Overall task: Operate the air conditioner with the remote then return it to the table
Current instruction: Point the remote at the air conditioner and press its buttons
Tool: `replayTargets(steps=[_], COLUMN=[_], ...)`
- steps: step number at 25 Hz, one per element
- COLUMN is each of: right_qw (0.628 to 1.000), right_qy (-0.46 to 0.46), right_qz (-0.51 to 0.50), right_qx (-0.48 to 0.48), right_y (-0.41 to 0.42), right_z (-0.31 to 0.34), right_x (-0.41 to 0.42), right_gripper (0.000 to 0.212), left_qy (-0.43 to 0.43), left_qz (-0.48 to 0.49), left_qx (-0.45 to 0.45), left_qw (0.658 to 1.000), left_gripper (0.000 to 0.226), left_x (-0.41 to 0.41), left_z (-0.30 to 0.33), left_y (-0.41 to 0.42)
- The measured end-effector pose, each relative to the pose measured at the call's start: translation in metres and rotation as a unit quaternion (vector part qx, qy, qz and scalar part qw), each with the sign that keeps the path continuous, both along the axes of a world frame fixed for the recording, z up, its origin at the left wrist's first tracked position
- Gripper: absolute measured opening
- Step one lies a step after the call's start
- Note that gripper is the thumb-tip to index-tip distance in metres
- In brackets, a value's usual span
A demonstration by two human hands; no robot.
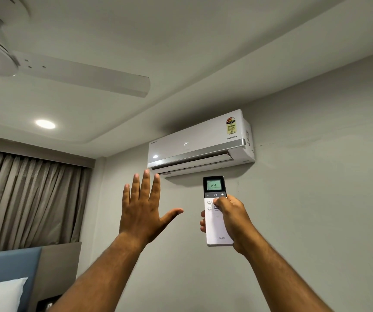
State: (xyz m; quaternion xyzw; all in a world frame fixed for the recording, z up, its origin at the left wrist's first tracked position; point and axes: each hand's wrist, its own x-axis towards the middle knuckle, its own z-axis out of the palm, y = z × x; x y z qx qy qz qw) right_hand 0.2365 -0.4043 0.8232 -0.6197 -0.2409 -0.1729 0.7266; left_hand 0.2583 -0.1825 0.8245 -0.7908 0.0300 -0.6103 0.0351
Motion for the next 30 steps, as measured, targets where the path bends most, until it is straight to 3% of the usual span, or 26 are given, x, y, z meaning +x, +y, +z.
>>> replayTargets(steps=[30], right_qw=[1.0], right_qy=[-0.011], right_qz=[-0.008], right_qx=[0.001], right_y=[0.015], right_z=[0.004], right_x=[0.014], right_gripper=[0.015], left_qy=[-0.011], left_qz=[-0.011], left_qx=[-0.004], left_qw=[1.0], left_gripper=[0.103], left_x=[0.011], left_z=[0.001], left_y=[0.018])
